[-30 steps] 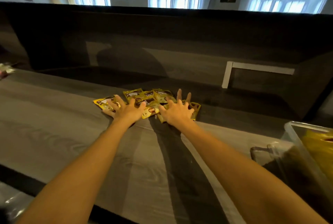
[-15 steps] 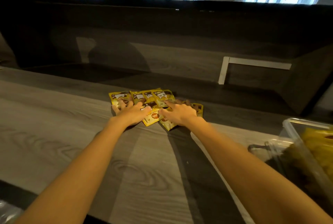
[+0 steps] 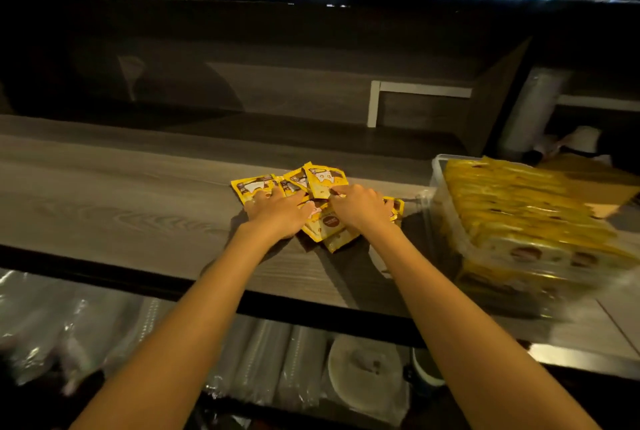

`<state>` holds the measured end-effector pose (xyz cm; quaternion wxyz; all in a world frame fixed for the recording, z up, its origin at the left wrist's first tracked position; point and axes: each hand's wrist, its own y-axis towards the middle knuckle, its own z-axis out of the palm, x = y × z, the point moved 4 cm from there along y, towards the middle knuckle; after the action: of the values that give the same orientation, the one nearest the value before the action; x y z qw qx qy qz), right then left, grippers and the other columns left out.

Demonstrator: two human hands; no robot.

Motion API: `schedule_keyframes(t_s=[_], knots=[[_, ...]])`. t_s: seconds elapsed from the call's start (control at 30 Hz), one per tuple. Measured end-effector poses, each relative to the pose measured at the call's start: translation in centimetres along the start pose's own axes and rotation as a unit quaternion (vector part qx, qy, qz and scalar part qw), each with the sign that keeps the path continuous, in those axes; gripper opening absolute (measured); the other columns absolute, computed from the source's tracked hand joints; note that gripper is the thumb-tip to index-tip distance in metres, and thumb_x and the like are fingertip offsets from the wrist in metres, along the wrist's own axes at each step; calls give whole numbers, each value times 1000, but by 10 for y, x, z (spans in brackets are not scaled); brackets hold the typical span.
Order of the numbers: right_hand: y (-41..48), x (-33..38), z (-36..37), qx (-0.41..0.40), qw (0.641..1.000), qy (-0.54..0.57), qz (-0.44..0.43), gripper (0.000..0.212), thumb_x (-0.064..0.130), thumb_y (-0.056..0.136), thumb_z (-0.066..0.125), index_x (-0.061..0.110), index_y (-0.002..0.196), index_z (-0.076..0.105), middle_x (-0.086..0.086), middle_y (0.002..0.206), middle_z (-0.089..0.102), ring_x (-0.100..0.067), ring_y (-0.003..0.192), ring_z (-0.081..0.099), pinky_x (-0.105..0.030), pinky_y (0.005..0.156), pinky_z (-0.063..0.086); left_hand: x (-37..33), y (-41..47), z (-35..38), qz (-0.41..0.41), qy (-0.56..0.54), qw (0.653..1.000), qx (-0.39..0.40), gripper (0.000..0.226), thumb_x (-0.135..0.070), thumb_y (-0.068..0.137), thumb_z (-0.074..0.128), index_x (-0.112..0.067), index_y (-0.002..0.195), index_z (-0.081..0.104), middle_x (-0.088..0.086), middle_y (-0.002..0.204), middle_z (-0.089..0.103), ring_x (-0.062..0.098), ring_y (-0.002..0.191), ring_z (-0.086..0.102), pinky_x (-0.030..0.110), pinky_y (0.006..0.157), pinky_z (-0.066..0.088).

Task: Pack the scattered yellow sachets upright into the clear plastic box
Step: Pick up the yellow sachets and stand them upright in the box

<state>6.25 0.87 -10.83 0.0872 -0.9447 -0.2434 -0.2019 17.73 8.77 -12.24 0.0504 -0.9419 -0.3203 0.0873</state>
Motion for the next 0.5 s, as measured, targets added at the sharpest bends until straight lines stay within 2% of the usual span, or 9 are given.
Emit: schedule_keyframes(t_s=[0.1, 0.17, 0.23, 0.27, 0.33, 0.43, 0.5], knots=[[-17, -9, -8, -9, 1000, 12, 10, 37, 29, 94, 42, 24, 128, 54, -11, 140, 47, -34, 137, 30, -56, 113, 19, -10, -20, -5, 26, 7, 999, -21, 47, -44, 97, 23, -27, 139, 35, 10, 150, 31, 37, 137, 25, 49, 108, 24], [-24, -10, -14, -26, 999, 29, -11, 38, 23, 93, 45, 19, 131, 51, -11, 142, 44, -33, 139, 25, -56, 114, 19, -10, -25, -14, 19, -50, 997, -63, 40, -31, 97, 29, -18, 133, 42, 14, 142, 42, 36, 132, 33, 47, 105, 32], [-26, -8, -21, -55, 997, 47, -38, 46, 24, 92, 49, 14, 136, 41, -11, 142, 43, -31, 137, 28, -51, 111, 27, -2, -27, -24, -15, -104, 987, -125, 40, -19, 95, 36, -13, 134, 41, 16, 141, 40, 34, 131, 33, 46, 105, 32], [-26, -6, -22, -63, 996, 51, -39, 51, 28, 92, 51, 13, 138, 36, -11, 142, 43, -30, 136, 31, -48, 110, 31, 6, -26, -26, -40, -121, 983, -136, 43, -20, 95, 40, -12, 137, 38, 16, 144, 35, 34, 134, 29, 46, 108, 29], [-22, -4, -23, -57, 997, 48, -24, 60, 38, 91, 52, 11, 140, 32, -12, 141, 45, -31, 134, 35, -46, 108, 33, 22, -21, -23, -81, -137, 982, -99, 59, -33, 91, 52, -11, 141, 32, 16, 148, 29, 35, 137, 24, 47, 111, 26], [-13, -3, -22, -46, 998, 31, 31, 70, 57, 87, 47, 7, 135, 38, -15, 139, 45, -33, 133, 34, -51, 111, 25, 36, -13, -14, -87, -172, 981, -37, 71, -50, 80, 62, -10, 134, 39, 14, 140, 43, 34, 128, 41, 46, 104, 39], [-8, -3, -19, -42, 998, 12, 52, 76, 63, 83, 48, 7, 134, 42, -17, 145, 37, -34, 138, 25, -54, 113, 16, 37, -13, -16, -78, -203, 975, -55, 75, -46, 77, 67, -12, 137, 37, 13, 141, 42, 33, 129, 39, 45, 104, 39]])
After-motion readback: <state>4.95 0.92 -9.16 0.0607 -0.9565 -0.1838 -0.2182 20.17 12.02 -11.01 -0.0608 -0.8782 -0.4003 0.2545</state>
